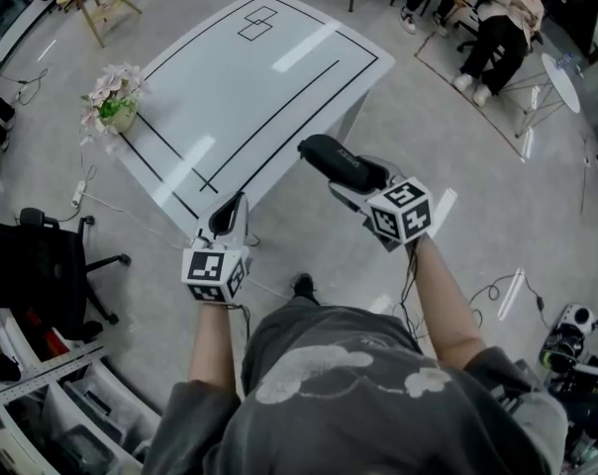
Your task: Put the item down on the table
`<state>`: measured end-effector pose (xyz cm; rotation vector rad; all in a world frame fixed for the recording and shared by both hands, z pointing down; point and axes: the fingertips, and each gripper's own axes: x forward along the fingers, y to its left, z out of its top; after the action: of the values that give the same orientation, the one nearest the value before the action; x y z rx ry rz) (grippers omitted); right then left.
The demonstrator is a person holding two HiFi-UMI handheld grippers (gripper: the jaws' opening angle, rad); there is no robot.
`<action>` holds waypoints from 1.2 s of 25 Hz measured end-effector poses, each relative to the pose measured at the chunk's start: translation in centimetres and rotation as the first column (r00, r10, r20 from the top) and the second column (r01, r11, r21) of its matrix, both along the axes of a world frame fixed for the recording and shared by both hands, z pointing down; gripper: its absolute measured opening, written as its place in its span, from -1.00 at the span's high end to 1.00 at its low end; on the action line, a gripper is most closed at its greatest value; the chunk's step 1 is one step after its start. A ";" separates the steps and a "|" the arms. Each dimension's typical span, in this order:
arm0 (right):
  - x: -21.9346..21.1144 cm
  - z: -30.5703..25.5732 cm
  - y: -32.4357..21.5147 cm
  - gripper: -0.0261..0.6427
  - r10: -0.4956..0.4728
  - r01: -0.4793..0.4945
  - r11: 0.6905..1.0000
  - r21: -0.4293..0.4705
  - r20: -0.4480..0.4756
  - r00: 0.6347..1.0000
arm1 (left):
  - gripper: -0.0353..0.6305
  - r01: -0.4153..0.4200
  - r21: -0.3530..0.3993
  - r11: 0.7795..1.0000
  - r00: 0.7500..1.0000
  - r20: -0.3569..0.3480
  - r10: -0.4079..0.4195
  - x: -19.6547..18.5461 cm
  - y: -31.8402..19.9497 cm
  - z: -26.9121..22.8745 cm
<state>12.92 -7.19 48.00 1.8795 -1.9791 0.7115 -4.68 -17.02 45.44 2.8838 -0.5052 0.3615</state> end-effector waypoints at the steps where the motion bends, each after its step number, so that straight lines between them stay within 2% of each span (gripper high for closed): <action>1: 0.2 -0.1 -0.7 -0.06 -0.012 0.012 1.000 0.001 -0.008 1.000 | 0.88 0.012 -0.005 1.000 1.000 -0.004 -0.013 0.1 -0.7 0.0; 5: 0.6 -0.3 -2.8 -0.06 -0.053 0.053 0.999 -0.006 -0.031 0.998 | 0.88 0.042 -0.029 0.999 0.999 -0.011 -0.043 -0.2 -2.3 0.3; 12: 2.0 0.4 -7.1 -0.06 -0.128 0.128 0.992 -0.013 -0.034 0.991 | 0.88 0.129 -0.024 0.991 0.992 -0.008 -0.130 -0.9 -5.1 0.4; 17: 4.4 0.8 -12.1 -0.06 -0.197 0.197 0.980 0.014 -0.026 0.980 | 0.88 0.221 0.005 0.975 0.975 0.009 -0.221 -0.8 -7.7 0.3; 20: 6.3 1.1 -15.2 -0.06 -0.249 0.249 0.968 0.030 -0.014 0.969 | 0.88 0.284 0.013 0.959 0.958 0.029 -0.284 0.0 -9.4 0.5; 25: 9.7 1.3 -20.6 -0.06 -0.385 0.385 0.922 0.027 -0.001 0.923 | 0.88 0.401 0.028 0.916 0.914 0.056 -0.402 3.1 -11.6 0.1; 30: 11.5 2.2 -25.3 -0.06 -0.559 0.559 0.829 -0.006 -0.003 0.829 | 0.88 0.521 0.011 0.853 0.852 0.055 -0.521 6.1 -13.2 -0.4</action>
<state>24.39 -32.52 50.21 1.1748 -2.3502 0.5276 1.44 -30.25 45.02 2.5870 -1.2541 0.3470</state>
